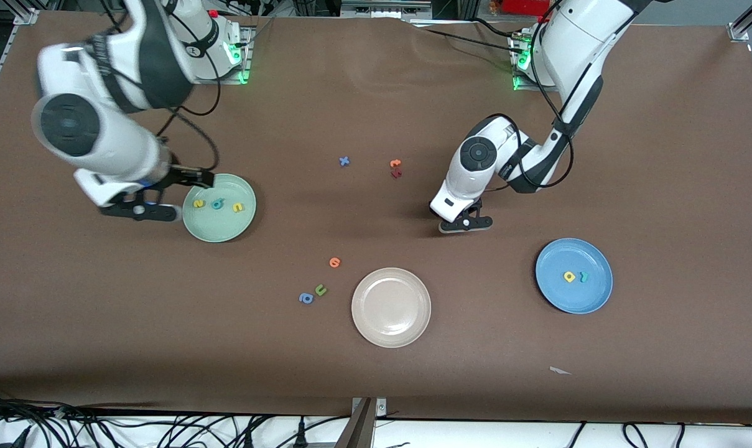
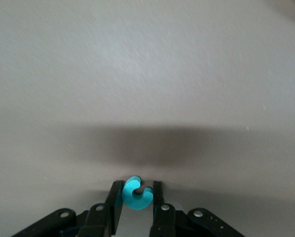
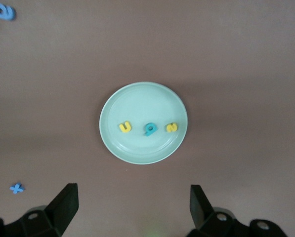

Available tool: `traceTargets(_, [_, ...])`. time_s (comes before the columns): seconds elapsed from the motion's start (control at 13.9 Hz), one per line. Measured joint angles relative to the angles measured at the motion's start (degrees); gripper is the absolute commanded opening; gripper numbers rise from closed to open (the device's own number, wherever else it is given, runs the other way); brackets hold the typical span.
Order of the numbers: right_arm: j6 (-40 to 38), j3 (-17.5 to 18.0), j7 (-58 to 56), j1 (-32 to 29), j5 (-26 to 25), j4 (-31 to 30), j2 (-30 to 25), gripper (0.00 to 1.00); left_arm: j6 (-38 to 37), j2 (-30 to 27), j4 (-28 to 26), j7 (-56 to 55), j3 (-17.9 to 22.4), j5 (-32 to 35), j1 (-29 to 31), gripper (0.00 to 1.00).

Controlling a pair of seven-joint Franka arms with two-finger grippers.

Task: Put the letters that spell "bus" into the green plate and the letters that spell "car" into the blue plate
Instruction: 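Drop the teal c on the blue plate while the right gripper returns to rest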

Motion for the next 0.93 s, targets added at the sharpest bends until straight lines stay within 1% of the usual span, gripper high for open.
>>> traceTargets(0.14, [-0.35,-1.43,-7.21,-3.46,2.52,1.84,-0.16,1.00,-6.03,-0.37,3.89,3.79,0.25,0.02,2.32,0.25])
traceTargets(0.29, [-2.14,-2.80,-9.81,-4.48,2.59,3.33,-1.25,1.00,-13.33,-0.93,8.76,10.71,0.31,0.02,6.18,0.25])
traceTargets(0.36, [-2.72,-2.80,-9.81,-4.84,2.57,3.62,-2.47,1.00,-16.20,-1.20,10.82,14.61,0.35,0.02,8.29,0.25])
traceTargets(0.43, [-2.95,-2.52,-9.90,-5.56,2.57,3.60,-4.00,1.00,-18.24,-1.34,12.46,18.46,0.39,0.02,10.51,0.25])
traceTargets(0.58, [-2.97,-0.36,-10.02,-8.73,2.46,3.43,-7.40,1.00,-19.37,-1.34,14.29,25.81,0.68,0.02,14.98,0.25])
traceTargets(0.65, [-3.15,1.47,-10.04,-11.19,2.41,2.61,-9.49,1.00,-19.39,-1.29,14.74,29.45,0.84,0.02,17.17,0.31])
traceTargets(0.72, [-3.51,2.92,-10.08,-13.11,2.41,0.99,-11.48,1.00,-19.42,-1.14,14.95,32.73,0.92,0.02,19.25,0.58])
traceTargets(0.79, [-3.28,3.70,-10.08,-14.28,2.34,-1.28,-13.43,1.00,-19.43,-0.78,15.02,35.55,0.96,0.02,21.27,1.00])
traceTargets(0.93, [-1.63,4.20,-10.08,-15.87,2.22,-4.32,-16.03,1.00,-19.29,0.52,15.35,39.19,0.97,0.02,24.23,1.00])
